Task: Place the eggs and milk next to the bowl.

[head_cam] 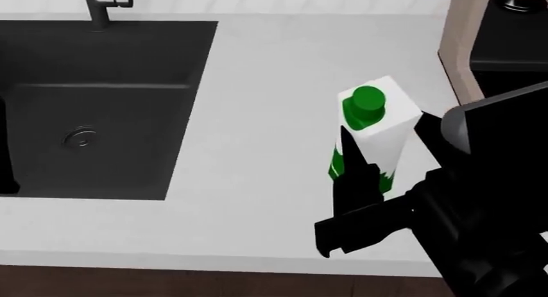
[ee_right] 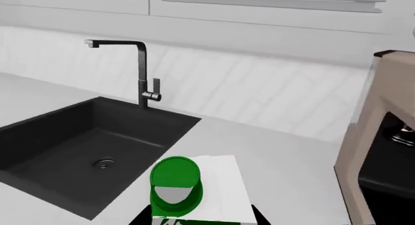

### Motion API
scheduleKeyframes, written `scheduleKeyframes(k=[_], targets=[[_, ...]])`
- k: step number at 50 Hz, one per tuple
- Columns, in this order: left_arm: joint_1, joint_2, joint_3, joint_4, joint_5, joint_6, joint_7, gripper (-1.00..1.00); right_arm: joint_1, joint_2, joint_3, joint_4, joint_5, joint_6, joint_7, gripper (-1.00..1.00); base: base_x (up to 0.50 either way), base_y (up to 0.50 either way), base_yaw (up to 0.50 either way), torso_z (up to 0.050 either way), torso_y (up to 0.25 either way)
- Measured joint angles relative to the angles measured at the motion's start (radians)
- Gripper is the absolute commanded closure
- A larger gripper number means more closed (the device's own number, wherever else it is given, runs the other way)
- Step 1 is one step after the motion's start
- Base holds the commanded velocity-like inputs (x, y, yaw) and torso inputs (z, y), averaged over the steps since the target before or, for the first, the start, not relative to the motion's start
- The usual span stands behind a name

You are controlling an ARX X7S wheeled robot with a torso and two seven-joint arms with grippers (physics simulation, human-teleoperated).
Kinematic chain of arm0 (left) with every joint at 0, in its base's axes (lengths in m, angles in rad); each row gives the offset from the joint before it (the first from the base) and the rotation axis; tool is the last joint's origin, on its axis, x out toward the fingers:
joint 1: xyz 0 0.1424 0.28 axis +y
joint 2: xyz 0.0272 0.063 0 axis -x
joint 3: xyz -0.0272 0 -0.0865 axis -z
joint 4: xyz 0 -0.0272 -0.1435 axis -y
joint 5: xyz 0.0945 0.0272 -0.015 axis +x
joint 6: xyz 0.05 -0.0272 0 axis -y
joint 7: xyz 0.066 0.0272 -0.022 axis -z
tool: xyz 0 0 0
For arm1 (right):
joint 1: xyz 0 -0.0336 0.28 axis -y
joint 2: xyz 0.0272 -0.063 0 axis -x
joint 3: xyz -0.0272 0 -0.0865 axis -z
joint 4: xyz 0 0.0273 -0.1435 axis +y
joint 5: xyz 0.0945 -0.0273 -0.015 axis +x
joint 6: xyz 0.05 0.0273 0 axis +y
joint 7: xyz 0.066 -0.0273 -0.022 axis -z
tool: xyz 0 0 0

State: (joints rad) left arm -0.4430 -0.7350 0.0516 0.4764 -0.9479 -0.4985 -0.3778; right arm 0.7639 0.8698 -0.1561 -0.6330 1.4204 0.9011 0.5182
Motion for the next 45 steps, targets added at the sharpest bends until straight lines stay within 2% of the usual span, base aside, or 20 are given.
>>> scheduleKeyframes(k=[15, 45], targets=[[0.052, 0.008, -0.02, -0.022, 0.021, 0.055, 0.032, -1.0, -0.027, 0.002, 0.01, -0.023, -0.005, -0.02, 0.005, 1.0, 0.0, 0.5, 0.0, 0.0, 0.001], [0.056, 0.006, -0.017, -0.026, 0.033, 0.069, 0.043, -1.0, -0.08, 0.003, 0.019, -0.034, -0.039, -0.058, -0.014, 1.0, 0.0, 0.5, 0.0, 0.0, 0.0]])
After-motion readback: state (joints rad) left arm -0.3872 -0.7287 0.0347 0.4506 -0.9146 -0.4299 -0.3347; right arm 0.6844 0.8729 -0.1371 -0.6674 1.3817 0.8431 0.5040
